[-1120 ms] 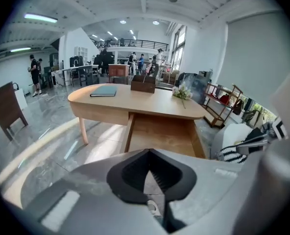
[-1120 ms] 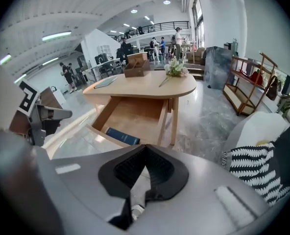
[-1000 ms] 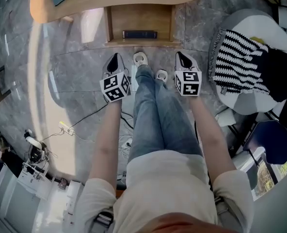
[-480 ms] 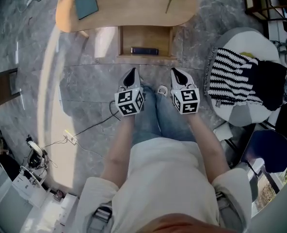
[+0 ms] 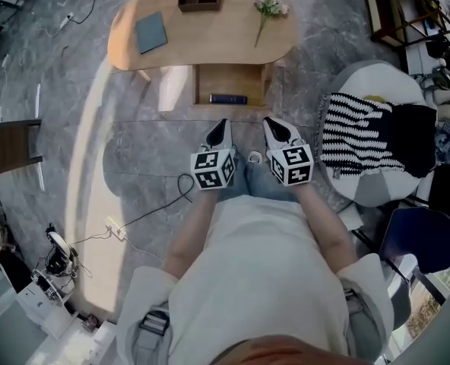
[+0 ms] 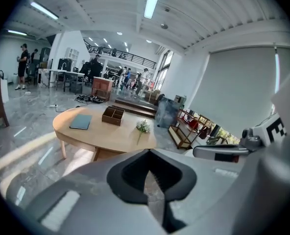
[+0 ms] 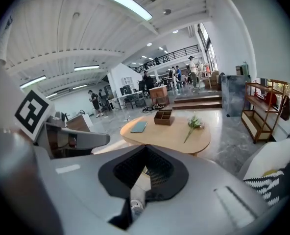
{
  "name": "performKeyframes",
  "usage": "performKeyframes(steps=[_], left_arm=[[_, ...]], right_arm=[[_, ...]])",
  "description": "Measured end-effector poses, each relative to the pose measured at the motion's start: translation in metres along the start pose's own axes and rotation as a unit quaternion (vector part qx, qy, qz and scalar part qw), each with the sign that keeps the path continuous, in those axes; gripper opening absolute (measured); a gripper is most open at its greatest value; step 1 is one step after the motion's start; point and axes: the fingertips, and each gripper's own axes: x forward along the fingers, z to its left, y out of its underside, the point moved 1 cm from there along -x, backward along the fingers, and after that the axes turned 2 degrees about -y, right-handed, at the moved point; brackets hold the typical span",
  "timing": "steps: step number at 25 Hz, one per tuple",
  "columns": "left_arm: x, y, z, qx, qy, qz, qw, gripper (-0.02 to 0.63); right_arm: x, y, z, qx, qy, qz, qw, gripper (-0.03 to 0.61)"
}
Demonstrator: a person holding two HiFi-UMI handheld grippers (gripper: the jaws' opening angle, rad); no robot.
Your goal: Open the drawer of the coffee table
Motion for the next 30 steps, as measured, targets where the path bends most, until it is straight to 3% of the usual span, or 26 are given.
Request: performKeyframes(steps=[12, 24, 30], left_arm=[[-0.04, -0.051, -0.04, 0.057, 0.038, -0.037, 0.997, -0.002], [-0.067, -0.056, -0.031, 0.05, 0.04, -0.058, 0.9963, 0.0], [-0.071, -0.056, -0.027, 0.049, 0.039, -0.06, 0.9962, -0.002]], right_arm=[[-0.039, -0.058, 0.035, -0.04, -0.023, -0.049, 0.998, -0.002], [-0.049, -0.077, 0.055, -0.043, -0.049, -0.085, 0.994, -0.002], [-0.053, -0.078, 0.051, -0.048, -0.031, -0.091, 0.994, -0.003]])
